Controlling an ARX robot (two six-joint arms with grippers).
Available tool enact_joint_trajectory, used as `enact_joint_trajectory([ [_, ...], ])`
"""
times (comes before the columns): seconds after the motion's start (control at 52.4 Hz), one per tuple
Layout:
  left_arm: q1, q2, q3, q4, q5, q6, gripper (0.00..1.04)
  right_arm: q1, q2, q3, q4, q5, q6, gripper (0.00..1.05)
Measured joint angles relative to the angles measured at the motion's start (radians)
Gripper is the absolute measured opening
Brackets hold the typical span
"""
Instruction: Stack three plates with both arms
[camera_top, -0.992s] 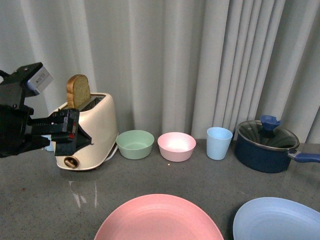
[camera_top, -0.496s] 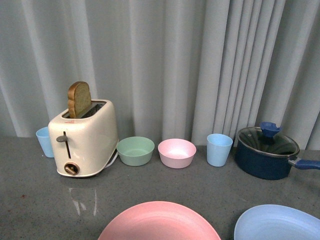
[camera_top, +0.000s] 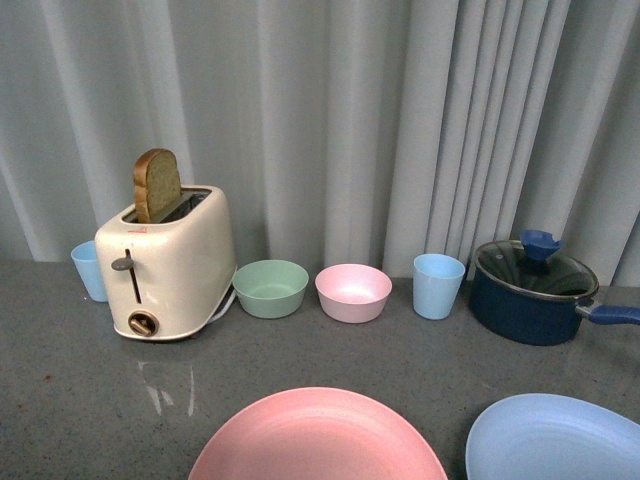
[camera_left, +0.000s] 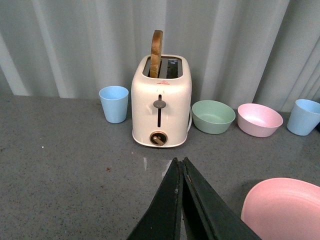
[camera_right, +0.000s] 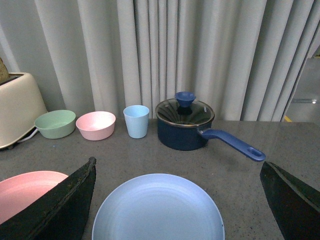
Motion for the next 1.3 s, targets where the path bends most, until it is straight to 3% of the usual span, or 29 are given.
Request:
enact_joint_trajectory([
  [0.687, 0.0, -0.526, -0.028, -0.456, 0.0, 0.0, 0.04, 0.0, 0.0, 0.0, 0.0, 0.0, 0.0, 0.97],
  [1.297, 0.0, -0.785, -0.028, -0.71, -0.001, 0.0, 0.04, 0.0, 0.0, 0.0, 0.0, 0.0, 0.0, 0.97],
])
